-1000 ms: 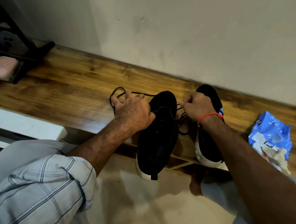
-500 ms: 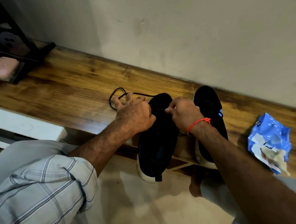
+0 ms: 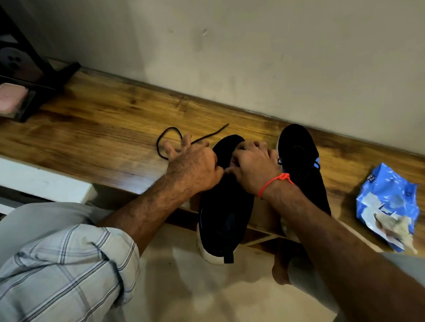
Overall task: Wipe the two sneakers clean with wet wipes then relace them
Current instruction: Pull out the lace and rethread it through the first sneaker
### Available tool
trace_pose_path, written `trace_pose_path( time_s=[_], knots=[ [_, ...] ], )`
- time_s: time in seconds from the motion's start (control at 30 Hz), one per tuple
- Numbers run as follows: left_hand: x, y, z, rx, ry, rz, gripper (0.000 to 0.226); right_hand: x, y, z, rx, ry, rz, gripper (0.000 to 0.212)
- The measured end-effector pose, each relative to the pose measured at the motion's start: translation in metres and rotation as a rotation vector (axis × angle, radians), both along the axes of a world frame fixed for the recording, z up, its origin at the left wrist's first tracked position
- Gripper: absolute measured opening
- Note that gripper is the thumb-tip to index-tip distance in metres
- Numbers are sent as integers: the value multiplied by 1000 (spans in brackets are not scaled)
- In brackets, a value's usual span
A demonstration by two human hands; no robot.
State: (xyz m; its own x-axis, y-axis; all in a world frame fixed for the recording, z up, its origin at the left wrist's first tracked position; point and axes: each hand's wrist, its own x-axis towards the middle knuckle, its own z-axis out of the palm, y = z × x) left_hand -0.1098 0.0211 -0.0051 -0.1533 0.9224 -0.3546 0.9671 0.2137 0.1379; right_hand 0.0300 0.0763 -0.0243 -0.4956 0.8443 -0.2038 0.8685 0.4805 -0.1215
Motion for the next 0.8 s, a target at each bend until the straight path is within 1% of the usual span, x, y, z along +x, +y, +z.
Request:
trace_pose_path(
  time_s=[0.03, 0.1, 0.13, 0.17, 0.2, 0.23, 0.27, 0.33, 0.37, 0.43, 0.5, 0.57, 0.6, 0.7, 0.73, 0.77, 0.8],
  knots=[
    [0, 0, 1, -3, 0, 6, 28, 4, 5, 4, -6, 82, -61, 19],
    [-1, 0, 1, -11, -9, 15, 29, 21, 24, 14, -55, 323, -311, 13],
    [-1, 0, 2, -12, -14, 17, 29, 33, 36, 21, -24, 422, -432, 11],
    [-1, 0, 2, -12, -18, 17, 29, 45, 46, 26, 52, 457, -497, 9],
    [-1, 0, 3, -12, -21, 15, 28, 55, 53, 29, 136, 451, -513, 9],
    [-1, 0, 3, -14, -23, 11, 28, 60, 56, 27, 197, 427, -483, 13],
    [-1, 0, 4, -18, -24, 7, 28, 60, 54, 24, 219, 380, -416, 22],
    [0, 1, 4, -27, -18, 3, 29, 45, 37, 16, 173, 264, -251, 41],
    [1, 1, 4, -31, -12, 0, 29, 33, 26, 12, 131, 178, -167, 45],
    [1, 1, 4, -36, -5, 0, 30, 10, 6, 3, 24, 12, -38, 42],
    [0, 1, 3, -32, 2, 8, 30, -2, -2, -2, 3, -38, 10, 33],
    [-1, 1, 1, -22, 23, 13, 30, 2, 5, 6, 66, -20, -31, 27],
    [-2, 1, 0, -20, 26, 17, 30, 11, 15, 11, 99, 26, -103, 25],
    [-2, 1, 0, -28, -1, 25, 30, 51, 53, 27, 155, 273, -398, 26],
    [-2, 1, 1, -31, -5, 22, 30, 61, 58, 30, 184, 325, -443, 27],
    [-2, 1, 1, -32, -3, 17, 29, 64, 58, 29, 212, 331, -436, 29],
    [-2, 2, 1, -32, -2, 12, 29, 61, 54, 25, 221, 310, -385, 32]
  ],
)
